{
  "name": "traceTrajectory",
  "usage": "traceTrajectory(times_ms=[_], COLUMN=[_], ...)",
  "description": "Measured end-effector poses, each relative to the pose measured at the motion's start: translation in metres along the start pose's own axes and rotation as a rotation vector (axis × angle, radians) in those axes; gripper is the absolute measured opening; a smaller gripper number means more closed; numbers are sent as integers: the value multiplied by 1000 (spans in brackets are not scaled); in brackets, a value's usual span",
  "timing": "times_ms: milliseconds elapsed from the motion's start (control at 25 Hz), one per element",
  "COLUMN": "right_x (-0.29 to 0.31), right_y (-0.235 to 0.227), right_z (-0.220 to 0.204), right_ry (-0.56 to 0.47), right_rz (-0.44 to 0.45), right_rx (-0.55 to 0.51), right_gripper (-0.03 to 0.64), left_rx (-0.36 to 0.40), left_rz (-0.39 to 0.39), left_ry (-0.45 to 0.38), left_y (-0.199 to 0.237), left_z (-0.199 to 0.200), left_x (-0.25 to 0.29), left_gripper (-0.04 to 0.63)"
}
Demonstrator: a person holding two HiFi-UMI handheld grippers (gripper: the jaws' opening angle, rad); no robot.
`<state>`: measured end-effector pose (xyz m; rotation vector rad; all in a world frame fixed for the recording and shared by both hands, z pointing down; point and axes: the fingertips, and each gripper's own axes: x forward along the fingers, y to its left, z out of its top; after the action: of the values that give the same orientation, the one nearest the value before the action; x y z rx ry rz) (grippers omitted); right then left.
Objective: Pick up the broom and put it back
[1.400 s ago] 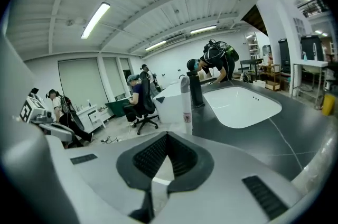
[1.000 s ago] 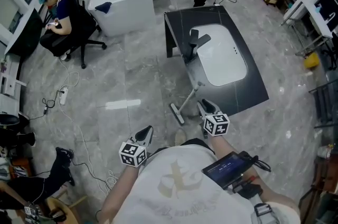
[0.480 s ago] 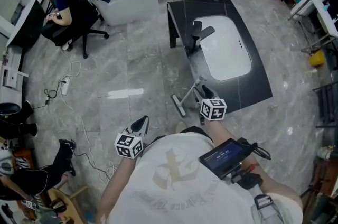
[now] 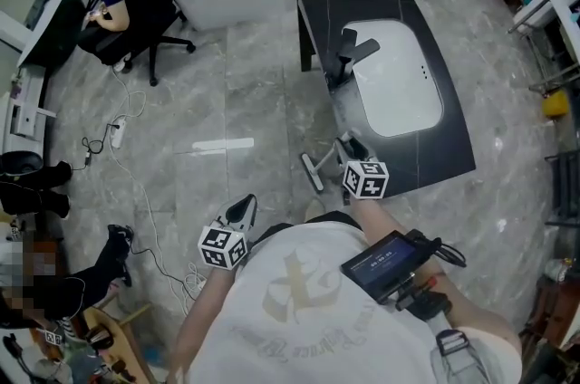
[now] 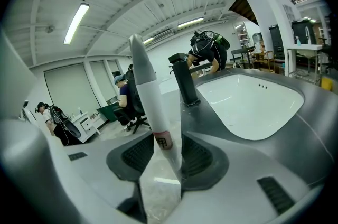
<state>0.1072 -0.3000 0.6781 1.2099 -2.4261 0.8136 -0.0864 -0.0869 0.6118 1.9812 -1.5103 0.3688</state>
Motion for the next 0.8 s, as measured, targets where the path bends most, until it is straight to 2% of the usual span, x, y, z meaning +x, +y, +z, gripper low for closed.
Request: traceTrajectory(times_ms=[160, 800], right_x=[1, 0], right_y=[3, 17], right_z=[2, 2], right_ry=[-2, 37], right_rz=[13, 37], right_rx=[-14, -109], right_gripper=[137, 118], left_rx=[-6, -38], left_rz=[15, 40], left_ry=[-4, -30], left_y=[-2, 4], left_z=[1, -5], left_x=[0, -8], left_gripper=[12, 12])
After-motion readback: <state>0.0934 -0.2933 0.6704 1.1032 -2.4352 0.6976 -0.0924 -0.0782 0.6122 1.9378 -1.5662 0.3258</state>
